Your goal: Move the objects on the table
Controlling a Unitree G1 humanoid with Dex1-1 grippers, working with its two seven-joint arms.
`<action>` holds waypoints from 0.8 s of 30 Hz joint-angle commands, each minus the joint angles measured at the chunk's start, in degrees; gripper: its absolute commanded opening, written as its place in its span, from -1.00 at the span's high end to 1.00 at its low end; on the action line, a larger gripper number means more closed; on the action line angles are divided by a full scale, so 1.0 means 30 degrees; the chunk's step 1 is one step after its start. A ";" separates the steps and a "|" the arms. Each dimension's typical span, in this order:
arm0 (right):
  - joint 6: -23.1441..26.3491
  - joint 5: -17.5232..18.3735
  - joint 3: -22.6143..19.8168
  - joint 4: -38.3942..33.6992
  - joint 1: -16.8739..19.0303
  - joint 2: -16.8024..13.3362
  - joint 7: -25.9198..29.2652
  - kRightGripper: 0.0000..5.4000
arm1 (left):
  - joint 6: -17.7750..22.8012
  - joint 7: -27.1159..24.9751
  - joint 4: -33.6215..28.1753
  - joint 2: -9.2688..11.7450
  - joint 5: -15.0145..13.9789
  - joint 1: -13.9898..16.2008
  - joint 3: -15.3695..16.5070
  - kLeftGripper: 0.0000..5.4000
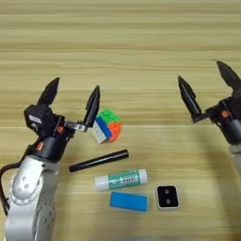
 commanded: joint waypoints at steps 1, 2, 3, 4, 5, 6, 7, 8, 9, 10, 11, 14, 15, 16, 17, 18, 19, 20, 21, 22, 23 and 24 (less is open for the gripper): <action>-0.1497 -0.1338 -0.0714 0.0534 0.0495 0.0303 -0.1179 -1.00 | -0.1455 0.1156 0.0823 -0.0439 0.1542 0.0665 0.0397 -0.99; -0.1721 -0.1404 -0.0930 0.0658 0.0629 0.0362 -0.1411 -1.00 | -0.1706 0.1438 0.0930 -0.0504 0.1766 0.0831 0.0532 -0.99; -0.1844 -0.1445 -0.1149 0.0762 0.0725 0.0401 -0.1654 -1.00 | -0.2039 0.1680 0.1045 -0.0481 0.2084 0.0958 0.0709 -0.99; -0.2014 -0.1531 -0.1367 0.0886 0.0832 0.0391 -0.1865 -1.00 | -0.2482 0.1936 0.1176 -0.0419 0.2585 0.1071 0.0906 -0.99; -0.2310 -0.1760 -0.1574 0.1065 0.0921 0.0330 -0.2057 -1.00 | -0.2872 0.2231 0.1339 -0.0342 0.3068 0.1144 0.1151 -0.99; -0.2521 -0.1882 -0.1738 0.1189 0.1016 0.0306 -0.2204 -1.00 | -0.3144 0.2486 0.1481 -0.0303 0.3390 0.1203 0.1364 -0.99; -0.2659 -0.1862 -0.1885 0.1316 0.1084 0.0323 -0.2307 -1.00 | -0.3436 0.2786 0.1696 -0.0270 0.3745 0.1204 0.1611 -0.99; -0.2876 -0.1907 -0.1993 0.1451 0.1142 0.0300 -0.2384 -1.00 | -0.3833 0.3008 0.1973 -0.0176 0.4213 0.1221 0.1788 -0.99; -0.3191 -0.2139 -0.2092 0.1577 0.1259 0.0235 -0.2464 -1.00 | -0.4250 0.3101 0.2188 -0.0075 0.4599 0.1335 0.1860 -0.99; -0.3521 -0.2376 -0.2143 0.1701 0.1370 0.0183 -0.2497 -1.00 | -0.4540 0.3143 0.2332 0.0007 0.4856 0.1442 0.1899 -0.99; -0.3982 -0.2694 -0.2141 0.1787 0.1629 0.0159 -0.2531 -1.00 | -0.4889 0.3250 0.2338 0.0085 0.5238 0.1633 0.1921 -0.99; -0.4962 -0.2973 -0.2141 0.2335 0.2259 0.0364 -0.2728 -1.00 | -0.5406 0.3536 0.2255 0.0026 0.5521 0.1966 0.2005 -0.99; -0.5215 -0.2960 -0.2169 0.2669 0.2421 0.0531 -0.2856 -1.00 | -0.5687 0.3687 0.2395 0.0031 0.5704 0.2013 0.2079 -0.99; -0.5505 -0.3057 -0.2163 0.2988 0.2530 0.0676 -0.3014 -1.00 | -0.5889 0.3839 0.2495 0.0037 0.5854 0.2017 0.2134 -0.99; -0.5911 -0.3335 -0.2142 0.3255 0.2670 0.0806 -0.3217 -1.00 | -0.5955 0.3950 0.2444 -0.0045 0.5749 0.2073 0.2157 -0.99; -0.6419 -0.3605 -0.2063 0.3413 0.2928 0.0966 -0.3425 -1.00 | -0.6193 0.4046 0.2390 -0.0081 0.5721 0.2202 0.2162 -0.99; -0.6820 -0.3818 -0.2006 0.3536 0.3157 0.1098 -0.3594 -1.00 | -0.6451 0.4124 0.2433 -0.0072 0.5759 0.2302 0.2182 -0.99; -0.7138 -0.4015 -0.1964 0.3723 0.3262 0.1200 -0.3748 -1.00 | -0.6631 0.4192 0.2611 -0.0011 0.5803 0.2291 0.2228 -0.99; -0.7490 -0.4274 -0.2045 0.3894 0.3390 0.1247 -0.3963 -1.00 | -0.6660 0.4275 0.2854 0.0024 0.5691 0.2315 0.2342 -0.99; -0.7778 -0.4498 -0.2145 0.4029 0.3412 0.1270 -0.4153 -1.00 | -0.6400 0.4271 0.3053 0.0016 0.5323 0.2299 0.2408 -0.99; -0.7928 -0.4539 -0.2205 0.4112 0.3411 0.1324 -0.4327 -1.00 | -0.6056 0.4201 0.3182 -0.0008 0.4808 0.2306 0.2407 -0.99; -0.7989 -0.4461 -0.2264 0.4219 0.3390 0.1398 -0.4486 -1.00 | -0.6041 0.4201 0.3376 0.0019 0.4691 0.2310 0.2436 -0.99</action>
